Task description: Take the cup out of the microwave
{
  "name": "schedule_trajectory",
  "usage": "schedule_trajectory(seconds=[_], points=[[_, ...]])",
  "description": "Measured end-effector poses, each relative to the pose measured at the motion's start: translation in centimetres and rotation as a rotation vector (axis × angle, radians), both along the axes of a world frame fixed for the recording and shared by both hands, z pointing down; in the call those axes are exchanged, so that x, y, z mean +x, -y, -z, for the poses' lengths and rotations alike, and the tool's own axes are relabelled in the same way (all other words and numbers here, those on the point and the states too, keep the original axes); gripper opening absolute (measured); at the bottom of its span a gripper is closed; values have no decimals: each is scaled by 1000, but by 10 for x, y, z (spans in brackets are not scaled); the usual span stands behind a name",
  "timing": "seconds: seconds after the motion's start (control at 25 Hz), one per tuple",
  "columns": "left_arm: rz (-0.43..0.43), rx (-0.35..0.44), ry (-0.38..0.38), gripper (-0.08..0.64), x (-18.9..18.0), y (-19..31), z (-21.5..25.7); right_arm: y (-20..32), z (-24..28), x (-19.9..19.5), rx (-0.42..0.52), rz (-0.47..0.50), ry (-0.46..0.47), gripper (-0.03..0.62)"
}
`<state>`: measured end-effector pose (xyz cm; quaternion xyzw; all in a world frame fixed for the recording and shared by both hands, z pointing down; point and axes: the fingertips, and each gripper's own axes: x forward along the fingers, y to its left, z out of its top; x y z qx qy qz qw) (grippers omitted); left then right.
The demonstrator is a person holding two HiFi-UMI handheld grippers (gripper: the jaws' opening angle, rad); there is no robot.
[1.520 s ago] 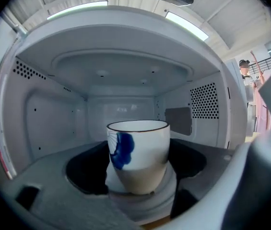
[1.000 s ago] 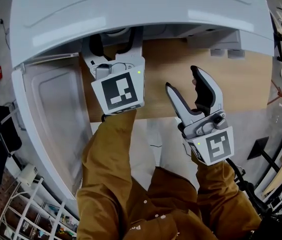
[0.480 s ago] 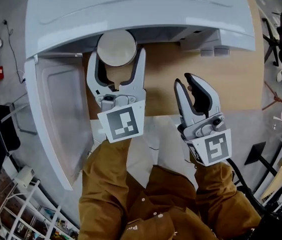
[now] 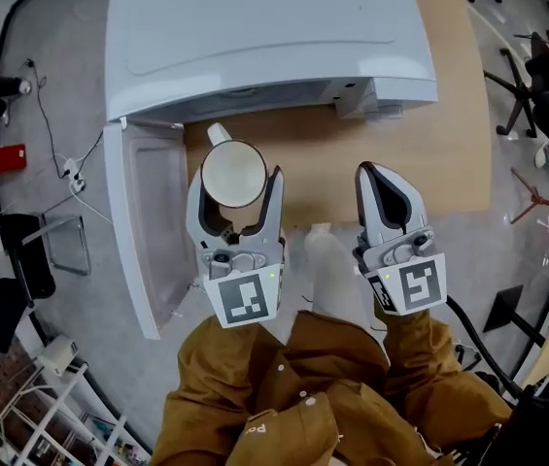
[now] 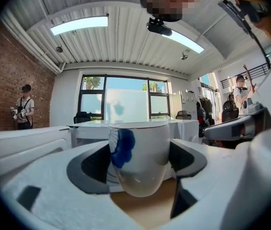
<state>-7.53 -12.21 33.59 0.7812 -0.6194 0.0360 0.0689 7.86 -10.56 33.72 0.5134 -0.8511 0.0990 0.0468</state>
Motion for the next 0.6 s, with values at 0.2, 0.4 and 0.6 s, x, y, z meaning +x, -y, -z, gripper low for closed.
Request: schedule_trajectory(seconds=[0.2,0.4,0.6], points=[[-58,-13,8,376,4,-35,32,-5,29,7,22,-28,-14,6],[-99,-2,5,376,6,-55,59,-12,58,10,47,-54,-21,6],[-109,-2,-2,376,9,-70,82,-22,74,11,44,-61,-48,6]])
